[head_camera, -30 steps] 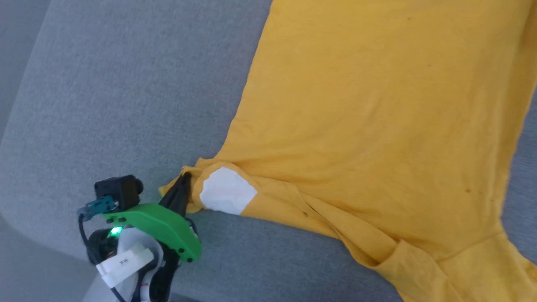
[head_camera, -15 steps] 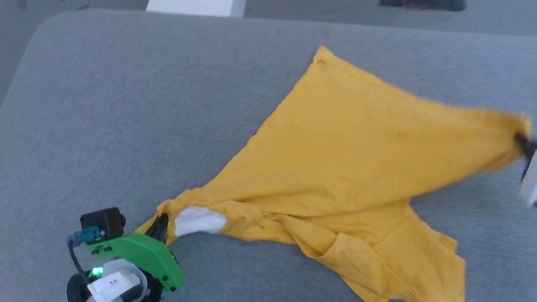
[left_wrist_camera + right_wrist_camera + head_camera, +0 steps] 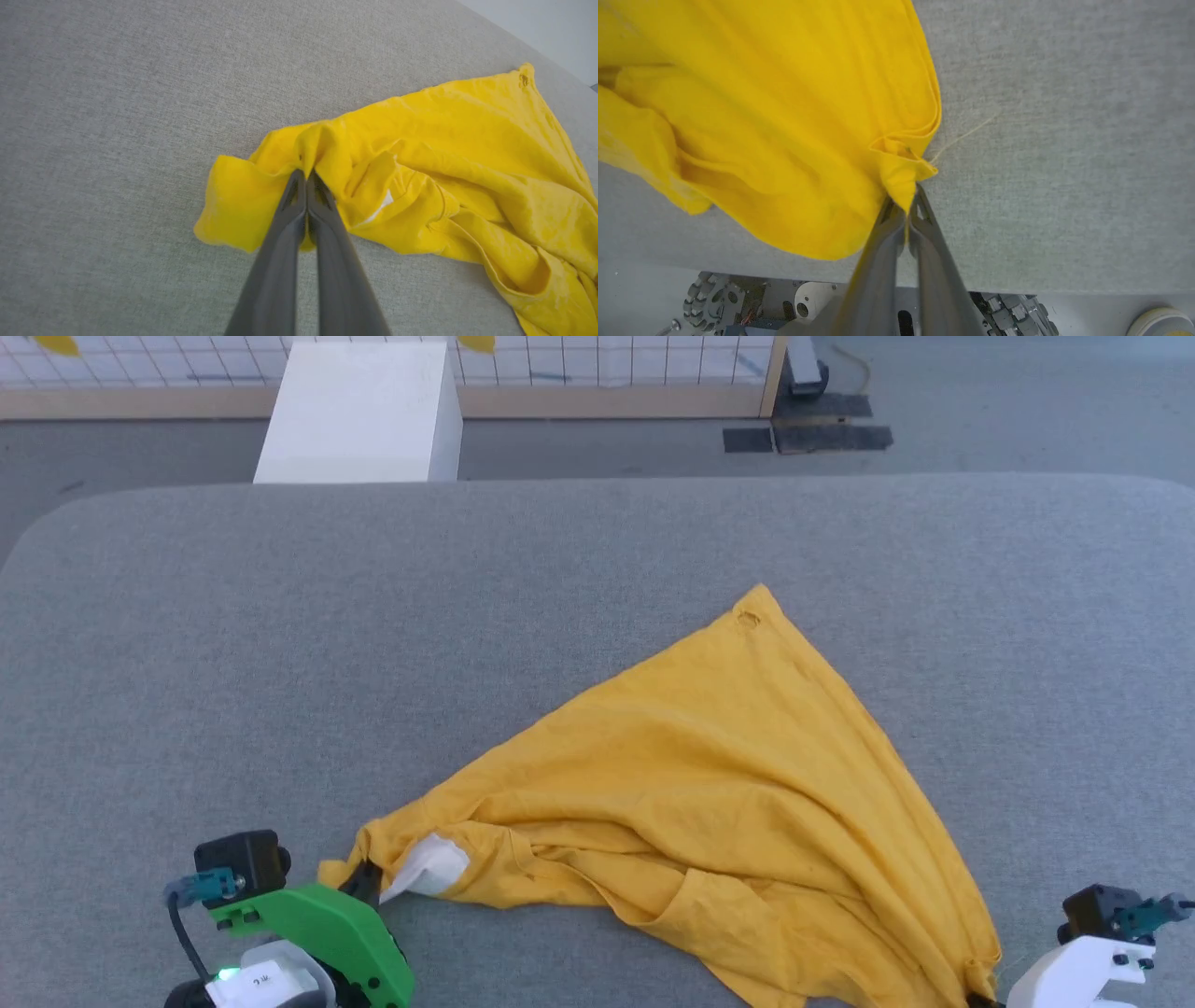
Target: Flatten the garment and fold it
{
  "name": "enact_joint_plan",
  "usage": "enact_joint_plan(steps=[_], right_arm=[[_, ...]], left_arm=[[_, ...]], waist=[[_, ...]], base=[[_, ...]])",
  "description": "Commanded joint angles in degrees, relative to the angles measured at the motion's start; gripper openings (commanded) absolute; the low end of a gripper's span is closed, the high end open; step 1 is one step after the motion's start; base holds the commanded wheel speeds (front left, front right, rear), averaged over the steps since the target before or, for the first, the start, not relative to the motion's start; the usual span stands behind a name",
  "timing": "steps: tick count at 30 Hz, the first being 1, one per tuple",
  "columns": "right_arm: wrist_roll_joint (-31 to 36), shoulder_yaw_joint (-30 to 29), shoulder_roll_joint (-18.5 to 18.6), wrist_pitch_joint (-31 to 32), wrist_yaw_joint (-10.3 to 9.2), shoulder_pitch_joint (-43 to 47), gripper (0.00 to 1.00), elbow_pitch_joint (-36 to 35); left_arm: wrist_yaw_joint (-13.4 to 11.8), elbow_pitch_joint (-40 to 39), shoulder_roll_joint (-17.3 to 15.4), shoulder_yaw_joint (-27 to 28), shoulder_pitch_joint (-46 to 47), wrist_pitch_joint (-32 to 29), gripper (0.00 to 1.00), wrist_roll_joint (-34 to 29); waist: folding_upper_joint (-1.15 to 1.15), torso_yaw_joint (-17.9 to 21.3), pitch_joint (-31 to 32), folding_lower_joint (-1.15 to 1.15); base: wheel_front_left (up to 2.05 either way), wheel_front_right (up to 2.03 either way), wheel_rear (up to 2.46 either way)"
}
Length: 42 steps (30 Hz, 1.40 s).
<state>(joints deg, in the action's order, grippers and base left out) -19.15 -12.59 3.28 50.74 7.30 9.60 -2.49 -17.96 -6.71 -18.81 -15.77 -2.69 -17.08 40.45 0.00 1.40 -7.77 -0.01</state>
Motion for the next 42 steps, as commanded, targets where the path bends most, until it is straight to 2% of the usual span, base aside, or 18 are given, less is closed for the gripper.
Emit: enact_joint_plan(steps=[1, 2, 3, 7, 13, 16, 21, 28, 33, 37, 42], right_arm=[[0.17, 0.12, -0.09, -0.09, 0.19, 0.43, 0.00, 0.54], [0.27, -0.11, -0.13, -0.84, 0.19, 0.29, 0.18, 0.55], [0.47, -0.35, -0.15, -1.59, 0.19, 0.06, 1.00, 0.29], [-0.37, -3.08, -0.22, -5.52, 0.19, -2.08, 1.00, -2.71], [-0.43, -5.73, 0.43, -17.13, 0.19, -9.68, 1.00, -9.27], [-1.01, -3.73, 1.54, -21.60, 0.19, -14.67, 1.00, -9.16], [-0.93, 2.44, 4.05, -23.06, 0.19, -24.91, 1.00, -3.95], [2.39, 11.98, 7.46, -18.34, 0.19, -41.88, 1.00, 6.88], [7.49, 16.85, 9.11, -10.01, 0.19, -51.95, 1.00, 15.47], [11.64, 19.94, 10.78, -3.01, 0.19, -57.11, 1.00, 21.21], [13.10, 24.22, 12.07, 4.04, 0.19, -59.49, 1.00, 28.16]], left_arm=[[-0.02, 0.37, 0.18, -0.01, -0.84, -0.03, 0.00, 0.24], [0.02, 0.61, 0.20, -0.08, -1.00, -0.02, 0.00, 0.31], [0.02, 0.75, 0.21, -0.10, -1.11, -0.02, 0.00, 0.37], [-0.09, 1.21, 0.05, 0.01, -1.75, -0.04, 0.00, 0.62], [-0.30, 0.75, -0.29, 0.17, -2.00, -0.06, 0.00, 0.66], [-0.31, 0.34, -0.28, 0.02, -1.64, -0.07, 0.00, 0.58], [0.06, -0.52, -0.34, -0.58, 0.04, 0.08, 0.00, -0.05], [1.14, -0.81, 0.60, -1.89, 4.42, 0.44, 0.00, -0.76], [1.80, -0.95, 1.49, -2.48, 6.59, 1.25, 0.00, -0.93], [2.48, -0.80, 2.08, -3.03, 8.19, 1.65, 0.00, -0.96], [3.43, 0.00, 3.39, -4.01, 10.39, 2.54, 0.00, -0.92]], waist=[[0.00, 0.29, 1.11, 0.01], [0.00, 0.24, 1.42, 0.01], [0.00, 0.22, 1.56, 0.01], [0.00, 0.27, 2.68, 0.01], [0.00, 0.24, 3.33, 0.01], [0.00, -0.06, 2.55, 0.01], [0.00, -1.54, -1.52, 0.01], [0.00, -6.99, -9.03, 0.01], [0.00, -10.62, -13.52, 0.01], [0.00, -12.72, -16.32, 0.01], [0.00, -14.72, -19.52, 0.01]], base=[[0.00, 0.00, 0.00], [0.00, 0.00, 0.00], [0.00, 0.00, 0.00], [0.00, 0.00, 0.00], [0.00, 0.00, 0.00], [0.00, 0.00, 0.00], [0.00, 0.00, 0.00], [0.00, 0.00, 0.00], [0.00, 0.00, 0.00], [0.00, 0.00, 0.00], [0.00, 0.00, 0.00]])
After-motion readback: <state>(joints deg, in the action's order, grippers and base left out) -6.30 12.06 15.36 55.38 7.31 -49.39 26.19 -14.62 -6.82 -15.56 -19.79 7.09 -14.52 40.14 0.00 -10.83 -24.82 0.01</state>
